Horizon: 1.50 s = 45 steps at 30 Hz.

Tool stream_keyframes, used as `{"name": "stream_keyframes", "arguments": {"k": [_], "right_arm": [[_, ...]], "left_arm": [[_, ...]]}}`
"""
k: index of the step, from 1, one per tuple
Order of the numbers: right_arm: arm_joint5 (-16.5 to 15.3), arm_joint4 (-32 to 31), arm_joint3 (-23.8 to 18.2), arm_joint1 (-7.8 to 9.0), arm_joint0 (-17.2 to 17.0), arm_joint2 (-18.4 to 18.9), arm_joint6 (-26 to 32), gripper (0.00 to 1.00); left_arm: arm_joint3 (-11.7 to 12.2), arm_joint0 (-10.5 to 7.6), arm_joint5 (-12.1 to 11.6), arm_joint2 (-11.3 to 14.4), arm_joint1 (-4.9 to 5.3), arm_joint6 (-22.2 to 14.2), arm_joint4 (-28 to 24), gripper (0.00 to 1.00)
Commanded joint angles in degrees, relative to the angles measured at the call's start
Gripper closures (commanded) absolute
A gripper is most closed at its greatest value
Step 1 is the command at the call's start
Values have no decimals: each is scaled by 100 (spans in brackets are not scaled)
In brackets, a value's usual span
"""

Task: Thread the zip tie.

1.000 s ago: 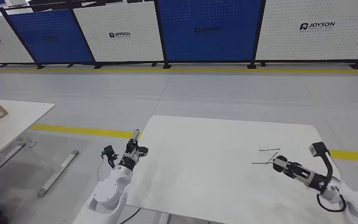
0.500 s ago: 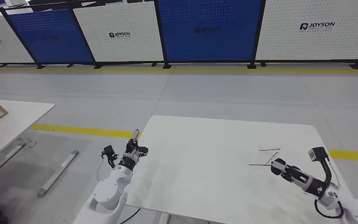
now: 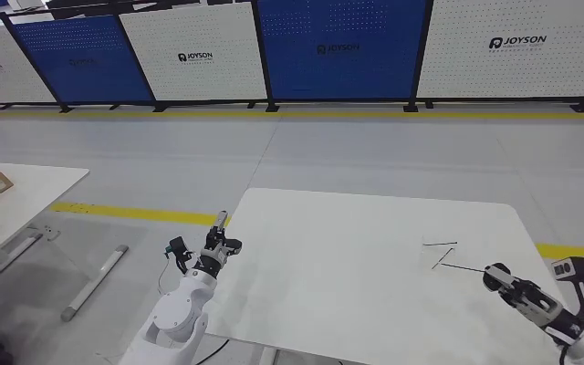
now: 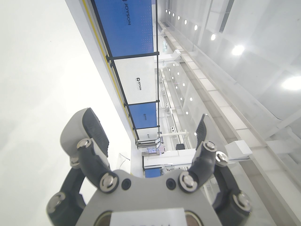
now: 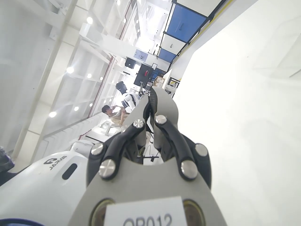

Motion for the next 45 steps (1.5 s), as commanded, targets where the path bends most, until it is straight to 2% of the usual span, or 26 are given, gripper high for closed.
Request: {"name": "stream_keyframes", "arguments": {"k": [1,15,17,21,23,25,27,29,38,42,45], "right_arm": [[0,41,91,-41,-7,-51,86,100],[0,55,109,-47,-5,-61,94,100],[0,55,109,-47,-5,-61,94,100],[0,55,109,-47,-5,-61,94,100],[0,55,109,-47,-5,-61,94,100],[0,55,109,-47,-5,-61,94,100],[0,55,109,-47,-5,-61,94,100],[0,55,109,-47,-5,-61,94,100],[0,55,109,-47,-5,-61,94,100],[0,-132,-199,-79,-54,-240,-234,100],[1,-291,-447,-118,-61,-507,-455,100]], "left_arm": [[0,0,0,0,0,0,0,0],[-7,-16,-6,11,-3,-16,-19,0],[-13,-52,5,17,-4,-160,-53,0],[-143,-75,-82,98,8,-583,207,0],[-189,-78,-109,202,21,-941,412,0],[-159,-125,0,311,38,-1519,350,0],[-65,-185,39,353,45,-1750,340,0],[0,-211,91,385,35,-1698,255,0],[0,-211,91,385,35,-1698,255,0],[94,-267,2,534,31,-1700,539,0],[70,-293,-94,700,22,-1723,731,0]]}}
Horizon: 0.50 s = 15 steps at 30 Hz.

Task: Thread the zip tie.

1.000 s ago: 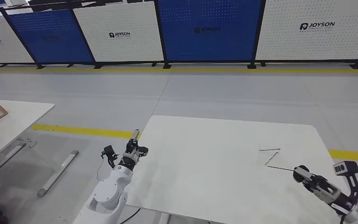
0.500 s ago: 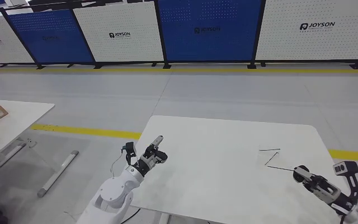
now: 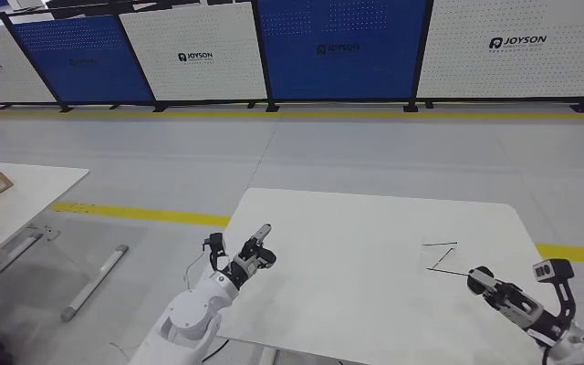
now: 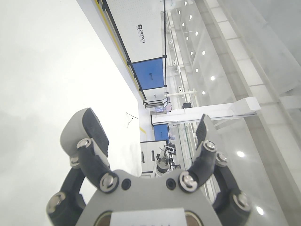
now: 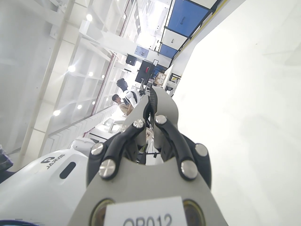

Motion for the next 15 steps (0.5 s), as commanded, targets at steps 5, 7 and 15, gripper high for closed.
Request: {"name": "stream_keyframes", "arguments": {"k": [5,7,15], "right_arm": [[0,-415,-267,-85,89,-539,-599,100],[22,-557,-266,-107,153,-671,-766,100],[39,-586,-257,-109,167,-682,-786,100]], "left_arm": [[35,-33,-126,365,-2,-497,207,0],[112,-74,-68,375,26,-988,162,0],[121,-75,-62,281,27,-693,259,0]]}}
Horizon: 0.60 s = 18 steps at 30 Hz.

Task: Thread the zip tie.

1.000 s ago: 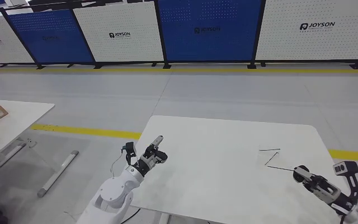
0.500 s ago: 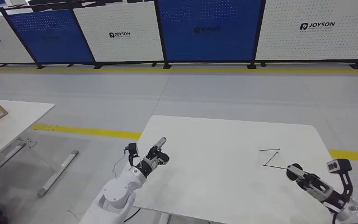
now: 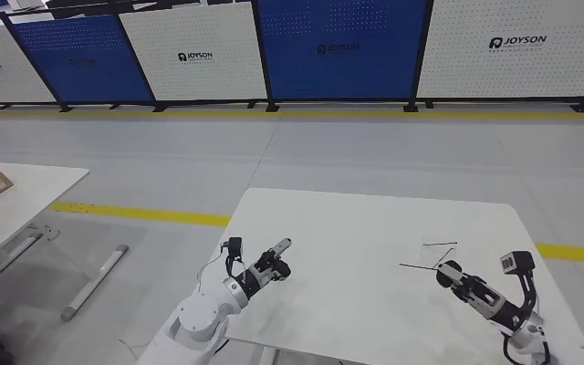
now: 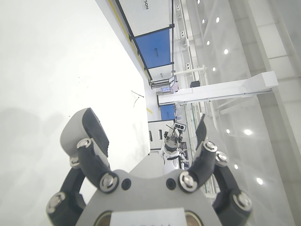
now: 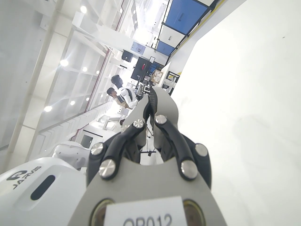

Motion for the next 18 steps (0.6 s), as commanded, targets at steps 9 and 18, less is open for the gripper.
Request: {"name": "stream_keyframes", "arguments": {"k": [9,18], "right_arm": [[-40,870,37,-106,7,-76,173,100],[-40,780,124,-226,-60,-188,428,100]], "left_arm": [[146,-119,-259,185,22,-1210,-666,0],[137,-218,-157,490,14,-1525,-944,0]]}}
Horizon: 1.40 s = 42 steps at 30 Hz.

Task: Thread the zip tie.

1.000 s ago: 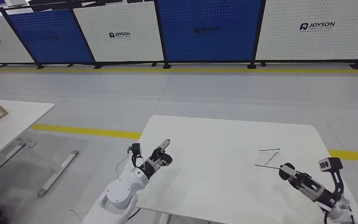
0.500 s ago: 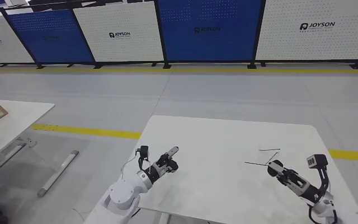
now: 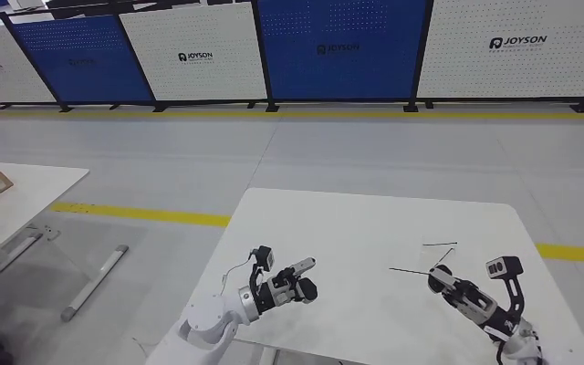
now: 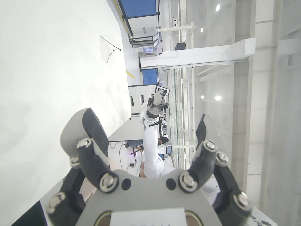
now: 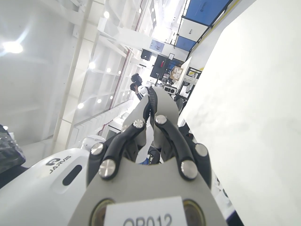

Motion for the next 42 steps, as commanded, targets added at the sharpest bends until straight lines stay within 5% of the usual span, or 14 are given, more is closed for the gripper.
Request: {"name": "stream_keyframes", "arguments": {"k": [1,13,19,23,30,36,42], "right_arm": [[0,5,0,1,1,0,0,100],[0,5,0,1,1,0,0,100],[0,-62,-249,-83,-72,-166,-400,100],[0,-345,-22,-183,161,-422,-907,100],[0,-345,-22,-183,161,-422,-907,100],[0,-345,-22,-183,161,-422,-907,100],[0,-345,-22,-183,161,-422,-907,100]], "left_arm": [[-2,-1,5,-1,0,10,7,0],[-2,-1,5,-1,0,10,7,0],[-2,-1,5,-1,0,10,7,0],[-2,-1,5,-1,0,10,7,0],[-2,-1,5,-1,0,10,7,0],[83,-129,-62,263,0,-208,97,0],[85,-386,188,610,-27,-412,-201,0]]}}
